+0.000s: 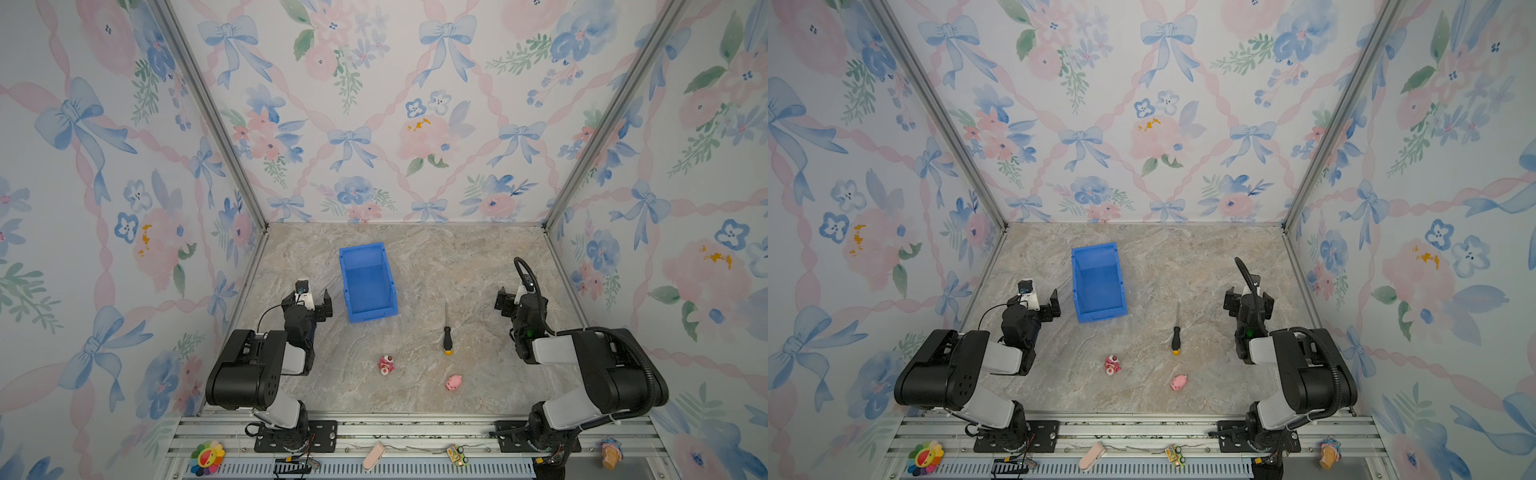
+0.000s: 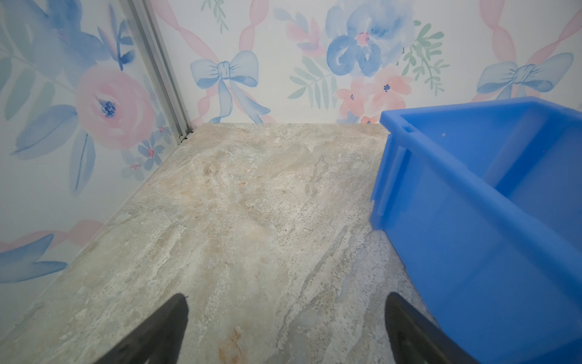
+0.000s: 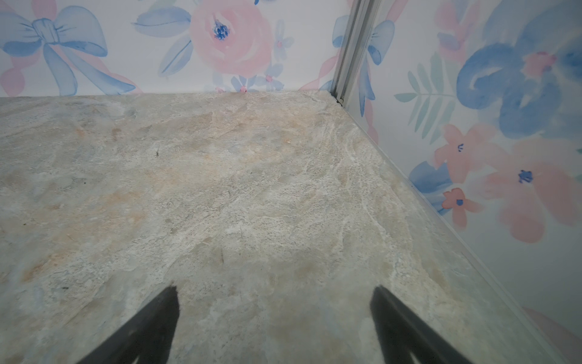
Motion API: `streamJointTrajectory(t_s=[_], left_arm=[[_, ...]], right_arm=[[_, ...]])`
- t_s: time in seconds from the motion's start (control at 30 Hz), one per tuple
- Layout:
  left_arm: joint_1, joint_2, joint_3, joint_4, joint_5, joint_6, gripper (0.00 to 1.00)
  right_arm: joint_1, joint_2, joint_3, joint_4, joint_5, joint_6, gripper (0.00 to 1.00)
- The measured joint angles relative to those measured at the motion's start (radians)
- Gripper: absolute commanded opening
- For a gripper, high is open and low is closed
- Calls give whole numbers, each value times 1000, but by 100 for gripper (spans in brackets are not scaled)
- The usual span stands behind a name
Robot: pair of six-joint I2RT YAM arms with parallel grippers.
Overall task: Put the screwdriver in the bin
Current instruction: Pick up the screwdriver from the center of the table.
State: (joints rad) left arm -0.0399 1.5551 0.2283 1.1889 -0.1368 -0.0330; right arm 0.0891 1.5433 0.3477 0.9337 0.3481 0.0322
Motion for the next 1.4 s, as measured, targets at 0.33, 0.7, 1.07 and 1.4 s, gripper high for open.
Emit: streamJointTrajectory(t_s=[0.33,0.7,1.07,1.4], left_arm=[[0,0,0,0,0,0,98],[0,0,0,0,0,0,98],[0,0,0,0,0,0,98],[-25,-85,38,-132,-60,-1,98]], right_arm=[[0,0,0,0,0,0,97],[0,0,0,0,0,0,97],[0,0,0,0,0,0,97],[49,0,-6,24,54,-23,97]])
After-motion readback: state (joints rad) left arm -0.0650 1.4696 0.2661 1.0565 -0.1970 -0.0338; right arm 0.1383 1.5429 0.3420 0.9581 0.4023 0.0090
